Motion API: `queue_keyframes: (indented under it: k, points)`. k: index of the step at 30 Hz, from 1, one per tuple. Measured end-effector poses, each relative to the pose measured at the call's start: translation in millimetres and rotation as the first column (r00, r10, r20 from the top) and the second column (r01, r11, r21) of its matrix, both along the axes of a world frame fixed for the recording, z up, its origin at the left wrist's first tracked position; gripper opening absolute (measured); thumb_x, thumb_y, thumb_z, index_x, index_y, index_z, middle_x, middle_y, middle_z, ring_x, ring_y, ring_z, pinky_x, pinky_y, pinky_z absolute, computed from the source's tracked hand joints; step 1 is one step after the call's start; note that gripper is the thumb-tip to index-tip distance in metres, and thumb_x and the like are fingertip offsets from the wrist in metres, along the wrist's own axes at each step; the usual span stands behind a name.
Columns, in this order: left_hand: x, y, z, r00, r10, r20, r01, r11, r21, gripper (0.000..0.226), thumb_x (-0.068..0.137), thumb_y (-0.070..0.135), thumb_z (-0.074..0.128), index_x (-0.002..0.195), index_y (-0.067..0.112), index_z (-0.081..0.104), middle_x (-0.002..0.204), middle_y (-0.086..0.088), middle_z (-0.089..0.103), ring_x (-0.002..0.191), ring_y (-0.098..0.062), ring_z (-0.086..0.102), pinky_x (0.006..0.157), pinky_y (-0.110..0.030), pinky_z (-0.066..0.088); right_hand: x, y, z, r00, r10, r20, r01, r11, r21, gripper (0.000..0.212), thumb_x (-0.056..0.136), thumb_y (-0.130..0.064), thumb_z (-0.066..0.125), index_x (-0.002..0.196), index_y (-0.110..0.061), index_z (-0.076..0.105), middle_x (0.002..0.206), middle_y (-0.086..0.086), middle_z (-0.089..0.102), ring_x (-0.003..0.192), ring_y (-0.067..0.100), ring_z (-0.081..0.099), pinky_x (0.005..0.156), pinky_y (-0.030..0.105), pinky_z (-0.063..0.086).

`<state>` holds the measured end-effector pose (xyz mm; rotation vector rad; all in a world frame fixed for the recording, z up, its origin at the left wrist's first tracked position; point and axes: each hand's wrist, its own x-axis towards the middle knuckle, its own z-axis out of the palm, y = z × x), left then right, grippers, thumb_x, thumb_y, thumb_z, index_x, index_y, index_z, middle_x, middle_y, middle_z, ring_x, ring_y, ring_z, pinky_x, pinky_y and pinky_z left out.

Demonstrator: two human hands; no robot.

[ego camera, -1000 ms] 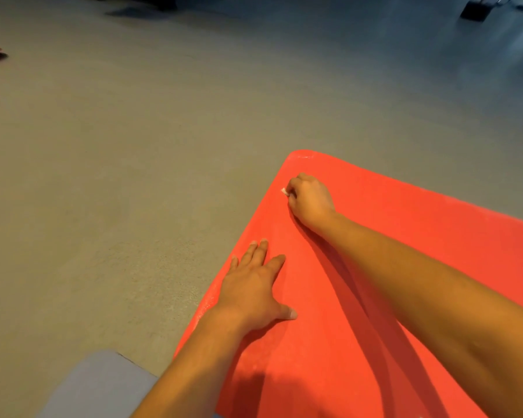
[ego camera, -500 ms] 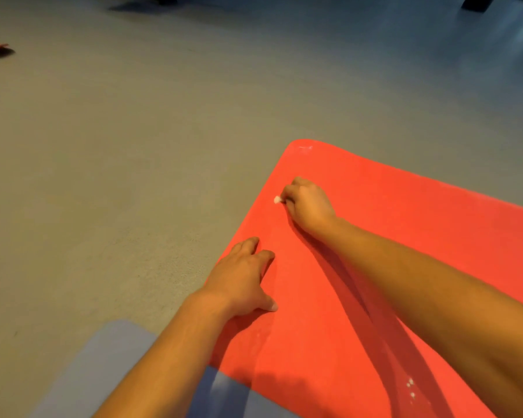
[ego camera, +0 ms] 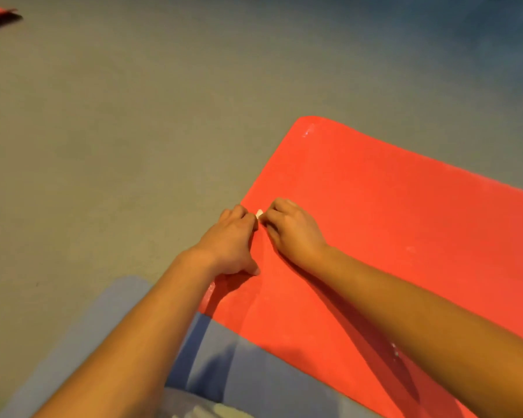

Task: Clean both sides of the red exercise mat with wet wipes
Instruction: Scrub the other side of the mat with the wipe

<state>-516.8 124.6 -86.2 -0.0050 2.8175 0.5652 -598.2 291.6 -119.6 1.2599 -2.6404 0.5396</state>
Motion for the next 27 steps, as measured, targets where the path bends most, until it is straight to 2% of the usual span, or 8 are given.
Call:
queue_keyframes:
  k: [6,9,11,14,16,22,25,27]
  points:
    - [9,-14,4,0.998,-0.026,0.049,0.026,1.000,0.002,0.085,0.067,0.017,0.088,0.144,0.023,0.052,0.142,0.002,0.050,0.122,-0.027,0.047,0.103,-0.032,0.039,-36,-7,7,0.964,-0.264,-0.017,0.264,0.964,0.041,0.010,0.087,-0.016,0.063,0.085,-0.014,0.072,0.081,0.009,0.057,0.082,0.036,0.060,0.064,0.040,0.045]
    - [6,-18,3,0.999,0.048,-0.011,-0.047,0.996,0.070,0.057,0.079,-0.001,0.063,0.133,0.018,0.061,0.132,-0.008,0.055,0.120,-0.031,0.055,0.102,-0.035,0.044,14,-10,8,0.980,-0.193,0.041,0.192,0.981,0.027,0.011,0.086,-0.014,0.062,0.090,-0.017,0.071,0.084,0.008,0.058,0.083,0.034,0.060,0.066,0.042,0.048]
    - [3,-18,5,0.995,0.093,-0.037,-0.089,0.991,0.102,0.050,0.080,-0.006,0.055,0.125,0.015,0.065,0.125,-0.011,0.059,0.116,-0.033,0.060,0.097,-0.038,0.048,58,-4,5,0.994,-0.076,0.083,0.075,0.997,0.014,0.012,0.089,-0.017,0.059,0.096,-0.018,0.069,0.090,0.006,0.058,0.087,0.032,0.058,0.069,0.043,0.050]
    - [2,-17,5,0.994,0.106,-0.037,-0.101,0.989,0.110,0.049,0.078,-0.008,0.053,0.118,0.015,0.068,0.121,-0.012,0.059,0.112,-0.034,0.061,0.094,-0.042,0.050,109,10,5,0.985,0.139,0.097,-0.142,0.990,0.024,0.015,0.095,-0.022,0.055,0.101,-0.015,0.067,0.093,0.006,0.054,0.087,0.029,0.053,0.069,0.043,0.045]
    - [2,-17,2,0.996,0.089,-0.019,-0.087,0.992,0.095,0.052,0.079,-0.005,0.056,0.124,0.018,0.067,0.124,-0.011,0.057,0.115,-0.034,0.060,0.098,-0.042,0.050,108,13,6,0.979,0.188,0.081,-0.191,0.981,0.038,0.016,0.097,-0.025,0.055,0.101,-0.017,0.068,0.092,0.005,0.053,0.086,0.028,0.053,0.069,0.042,0.043]
    - [17,-16,5,0.994,-0.030,0.103,0.032,0.999,-0.021,0.067,0.083,0.006,0.060,0.147,0.022,0.054,0.151,-0.008,0.041,0.136,-0.034,0.043,0.118,-0.035,0.032,50,-5,2,0.992,-0.114,0.052,0.113,0.994,0.011,0.018,0.093,-0.026,0.057,0.096,-0.015,0.070,0.088,0.007,0.054,0.087,0.033,0.058,0.069,0.044,0.049]
    - [16,-19,7,0.995,0.008,0.096,-0.009,1.000,0.008,0.064,0.087,0.002,0.054,0.149,0.017,0.053,0.152,-0.011,0.044,0.138,-0.036,0.045,0.118,-0.035,0.032,70,-10,5,0.988,-0.134,0.083,0.134,0.991,0.002,0.013,0.092,-0.021,0.058,0.094,-0.013,0.068,0.088,0.008,0.053,0.084,0.034,0.057,0.068,0.044,0.047]
    - [14,-24,6,0.994,0.052,0.096,-0.055,0.998,0.027,0.066,0.086,-0.002,0.051,0.150,0.015,0.051,0.150,-0.013,0.047,0.137,-0.036,0.047,0.117,-0.038,0.035,101,-5,7,0.992,-0.055,0.113,0.057,0.998,-0.015,0.010,0.093,-0.020,0.058,0.096,-0.016,0.067,0.089,0.007,0.053,0.083,0.032,0.056,0.066,0.042,0.045]
